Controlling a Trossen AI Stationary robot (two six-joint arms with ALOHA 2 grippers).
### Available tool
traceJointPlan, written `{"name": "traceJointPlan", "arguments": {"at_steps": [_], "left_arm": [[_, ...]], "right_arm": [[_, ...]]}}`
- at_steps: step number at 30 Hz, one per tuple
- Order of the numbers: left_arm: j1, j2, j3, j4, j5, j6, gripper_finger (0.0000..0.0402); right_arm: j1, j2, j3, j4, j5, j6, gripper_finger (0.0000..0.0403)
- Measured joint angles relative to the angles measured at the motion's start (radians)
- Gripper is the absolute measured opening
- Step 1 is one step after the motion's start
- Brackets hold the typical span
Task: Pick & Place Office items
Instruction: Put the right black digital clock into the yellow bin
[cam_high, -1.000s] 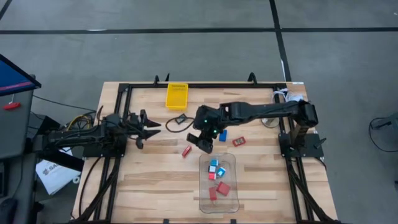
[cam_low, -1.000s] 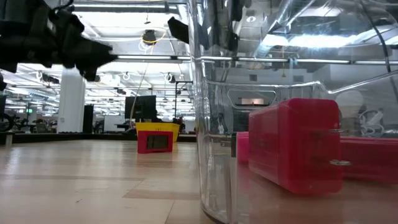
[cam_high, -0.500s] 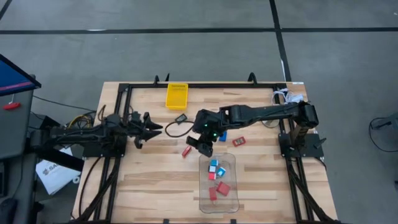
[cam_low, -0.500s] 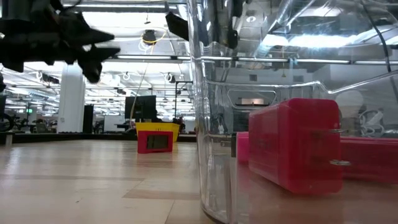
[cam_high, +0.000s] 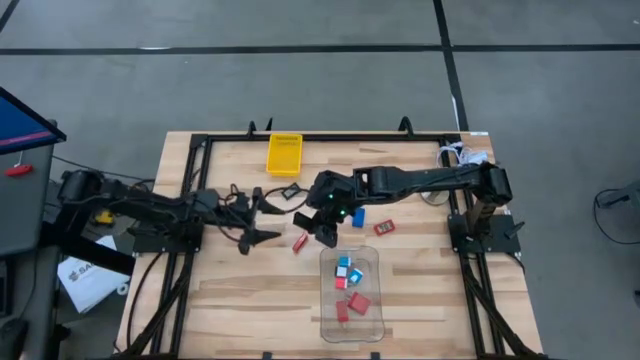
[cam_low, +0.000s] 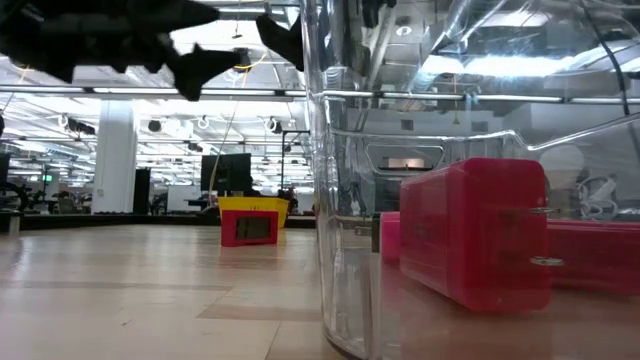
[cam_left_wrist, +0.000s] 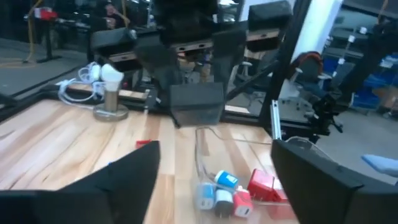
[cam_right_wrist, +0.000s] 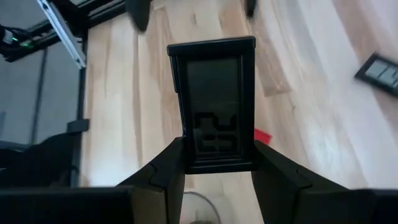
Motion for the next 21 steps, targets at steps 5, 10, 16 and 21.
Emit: {"name": "traceJointPlan", "arguments": {"at_steps": [5,10,16,21], "left_arm": [[-0.002,0.089,0.069,-0.003,0.013,0.004,0.0373],[-0.002,0.102,0.081,-0.003,0.018,0.03,0.0396],[-0.004,0.112,0.081,0.047,0.031,0.035,0.0386],[-0.032,0.147,0.08,0.064,0.037,0.084,0.039]], "right_arm": [[0.049,0.0,0.0,-0.01,0.12,-0.049,0.0139],[0.09,0.0,0.0,-0.016,0.228,-0.079,0.0139],[0.106,0.0,0.0,-0.01,0.232,-0.08,0.0139],[0.105,0.0,0.0,0.031,0.228,-0.079,0.0139]]}}
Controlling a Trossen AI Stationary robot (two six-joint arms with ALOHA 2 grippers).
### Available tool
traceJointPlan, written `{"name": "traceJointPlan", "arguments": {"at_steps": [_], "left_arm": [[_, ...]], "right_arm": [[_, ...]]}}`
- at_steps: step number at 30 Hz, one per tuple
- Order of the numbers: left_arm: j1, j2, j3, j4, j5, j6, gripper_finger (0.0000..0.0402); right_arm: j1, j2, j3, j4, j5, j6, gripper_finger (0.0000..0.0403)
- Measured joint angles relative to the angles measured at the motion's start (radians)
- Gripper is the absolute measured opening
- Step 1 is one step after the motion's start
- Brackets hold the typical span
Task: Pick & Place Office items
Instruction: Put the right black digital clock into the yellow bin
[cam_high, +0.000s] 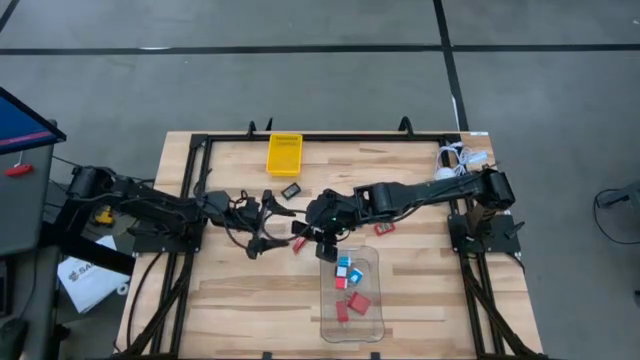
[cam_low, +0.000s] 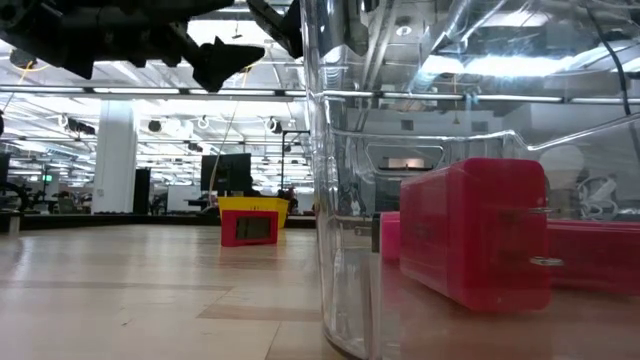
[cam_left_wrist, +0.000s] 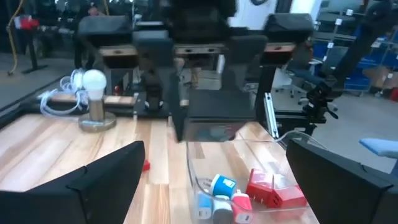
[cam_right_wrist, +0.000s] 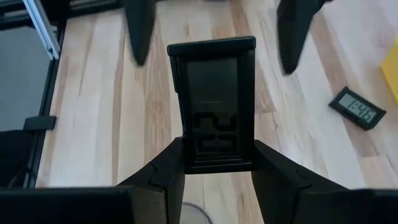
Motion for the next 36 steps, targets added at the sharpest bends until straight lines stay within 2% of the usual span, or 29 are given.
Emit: {"name": "traceJointPlan", "arguments": {"at_steps": [7,11,36], "left_arm": [[-0.018,0.055,0.0,0.098,-0.031,0.086,0.0381],[-0.019,0.076,0.005,0.105,-0.084,0.116,0.0373],[-0.034,0.081,0.026,0.161,-0.082,0.104,0.0364]], "right_arm": [[-0.012,0.0,0.0,0.027,-0.031,0.0,0.0139],[-0.022,0.0,0.0,0.044,-0.075,0.0,0.0139],[-0.041,0.001,0.0,0.044,-0.075,-0.019,0.0139]]}}
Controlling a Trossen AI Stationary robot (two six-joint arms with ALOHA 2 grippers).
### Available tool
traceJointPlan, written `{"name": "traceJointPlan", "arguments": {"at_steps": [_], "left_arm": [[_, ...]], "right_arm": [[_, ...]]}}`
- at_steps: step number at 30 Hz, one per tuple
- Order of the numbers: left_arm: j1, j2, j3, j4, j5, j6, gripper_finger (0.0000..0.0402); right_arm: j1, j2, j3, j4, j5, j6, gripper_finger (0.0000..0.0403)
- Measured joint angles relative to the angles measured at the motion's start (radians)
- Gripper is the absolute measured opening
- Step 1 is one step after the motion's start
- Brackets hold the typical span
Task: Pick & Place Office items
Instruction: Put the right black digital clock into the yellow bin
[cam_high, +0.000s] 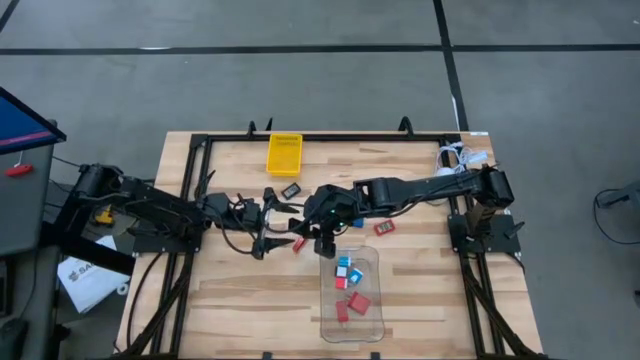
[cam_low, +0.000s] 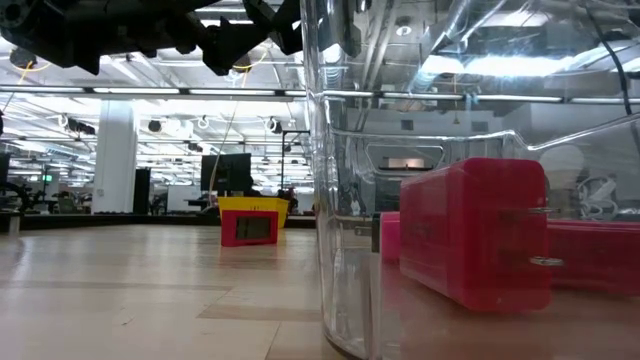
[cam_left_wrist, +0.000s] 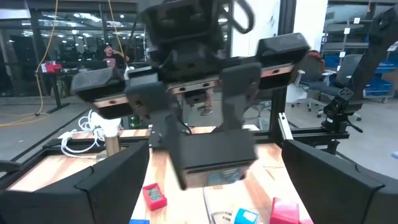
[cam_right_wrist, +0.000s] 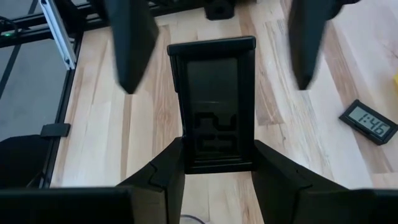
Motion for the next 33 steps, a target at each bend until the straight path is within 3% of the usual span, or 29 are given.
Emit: {"name": "traceJointPlan", "arguments": {"at_steps": [13,33], "left_arm": [[0.0,0.0,0.0,0.014,0.0,-0.015,0.0358],[0.0,0.0,0.0,0.015,-0.003,-0.031,0.0228]], "right_arm": [[-0.007,0.0,0.0,0.01,0.001,-0.005,0.0139],[-0.006,0.0,0.0,0.021,0.001,-0.006,0.0139]]}}
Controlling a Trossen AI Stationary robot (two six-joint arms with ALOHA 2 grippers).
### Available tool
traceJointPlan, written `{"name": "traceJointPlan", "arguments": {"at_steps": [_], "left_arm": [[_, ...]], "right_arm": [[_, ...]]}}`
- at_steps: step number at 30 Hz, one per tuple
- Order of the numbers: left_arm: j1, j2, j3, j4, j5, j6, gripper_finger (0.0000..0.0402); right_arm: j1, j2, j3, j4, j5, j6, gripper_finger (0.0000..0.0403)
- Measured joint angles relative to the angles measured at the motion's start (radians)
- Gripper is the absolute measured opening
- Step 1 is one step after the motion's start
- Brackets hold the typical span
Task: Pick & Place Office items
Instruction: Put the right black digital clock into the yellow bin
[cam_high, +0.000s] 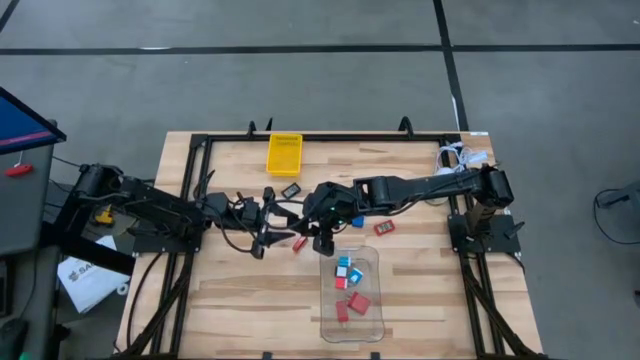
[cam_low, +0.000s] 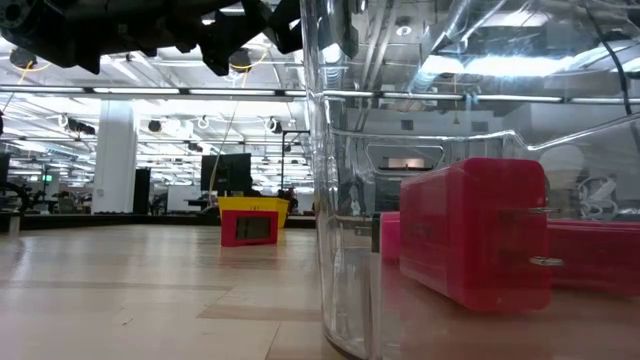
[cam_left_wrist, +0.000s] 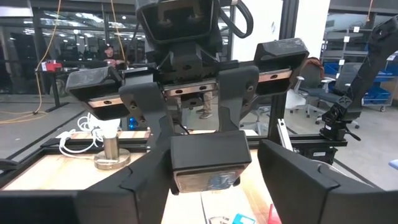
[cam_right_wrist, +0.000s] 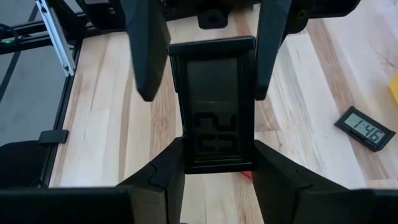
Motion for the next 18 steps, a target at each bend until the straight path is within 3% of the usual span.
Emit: {"name": "traceJointPlan", "arguments": {"at_steps": [13,18], "left_arm": [[0.0,0.0,0.0,0.0,-0.003,-0.002,0.0165],[0.0,0.0,0.0,0.0,-0.002,-0.002,0.0163]], "right_arm": [[0.0,0.0,0.0,0.001,-0.001,0.001,0.0139],[0.0,0.0,0.0,0.001,0.0,0.001,0.0139]]}}
